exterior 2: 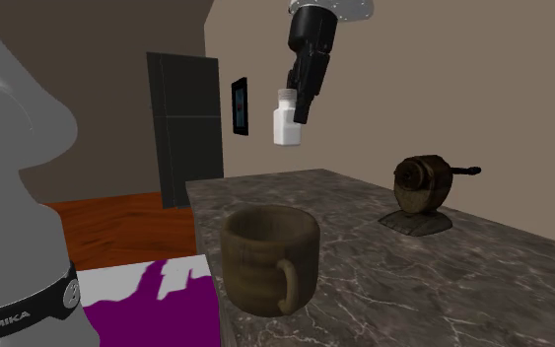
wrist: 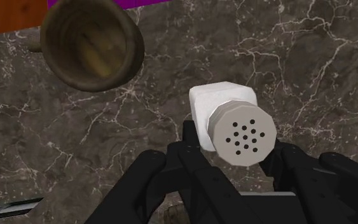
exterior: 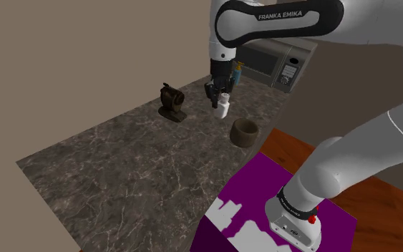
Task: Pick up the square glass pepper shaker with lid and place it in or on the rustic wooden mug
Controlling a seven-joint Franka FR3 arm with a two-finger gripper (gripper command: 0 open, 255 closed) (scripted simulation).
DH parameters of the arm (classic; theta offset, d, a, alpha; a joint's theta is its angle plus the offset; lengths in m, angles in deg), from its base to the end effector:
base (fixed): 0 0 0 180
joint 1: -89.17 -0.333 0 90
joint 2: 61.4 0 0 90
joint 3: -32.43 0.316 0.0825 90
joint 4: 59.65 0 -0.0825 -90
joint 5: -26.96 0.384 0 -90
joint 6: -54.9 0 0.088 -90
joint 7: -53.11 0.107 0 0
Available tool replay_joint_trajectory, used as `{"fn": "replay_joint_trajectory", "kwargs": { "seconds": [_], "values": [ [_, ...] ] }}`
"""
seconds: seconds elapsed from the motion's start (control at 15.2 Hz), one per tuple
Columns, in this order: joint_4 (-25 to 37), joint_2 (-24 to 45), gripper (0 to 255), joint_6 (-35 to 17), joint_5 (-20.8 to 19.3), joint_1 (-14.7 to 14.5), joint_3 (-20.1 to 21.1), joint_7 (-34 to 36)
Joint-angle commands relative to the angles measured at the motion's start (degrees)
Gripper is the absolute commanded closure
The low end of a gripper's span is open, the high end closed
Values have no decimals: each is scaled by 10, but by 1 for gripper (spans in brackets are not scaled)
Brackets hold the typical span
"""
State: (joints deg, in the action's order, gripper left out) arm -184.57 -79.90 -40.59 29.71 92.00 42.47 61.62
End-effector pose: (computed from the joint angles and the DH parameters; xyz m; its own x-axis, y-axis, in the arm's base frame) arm 0.4319 0.0651 0.5053 0.9805 -0.0490 -0.1902 -0.0426 -0.9984 0.0379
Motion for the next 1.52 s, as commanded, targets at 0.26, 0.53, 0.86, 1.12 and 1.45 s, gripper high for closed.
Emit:
{"fn": "replay_joint_trajectory", "kwargs": {
  "seconds": [0.26, 0.53, 0.86, 1.12, 1.45],
  "values": [
    [-56, -61, 255, 5, -29, 31, -56, -80],
    [-81, -91, 255, 8, -56, 55, -95, -133],
    [-107, -106, 255, -6, -80, 73, -126, -172],
    [-135, -101, 255, -38, -81, 73, -127, -170],
    [-167, -93, 255, -79, -82, 74, -128, -167]
  ]
}}
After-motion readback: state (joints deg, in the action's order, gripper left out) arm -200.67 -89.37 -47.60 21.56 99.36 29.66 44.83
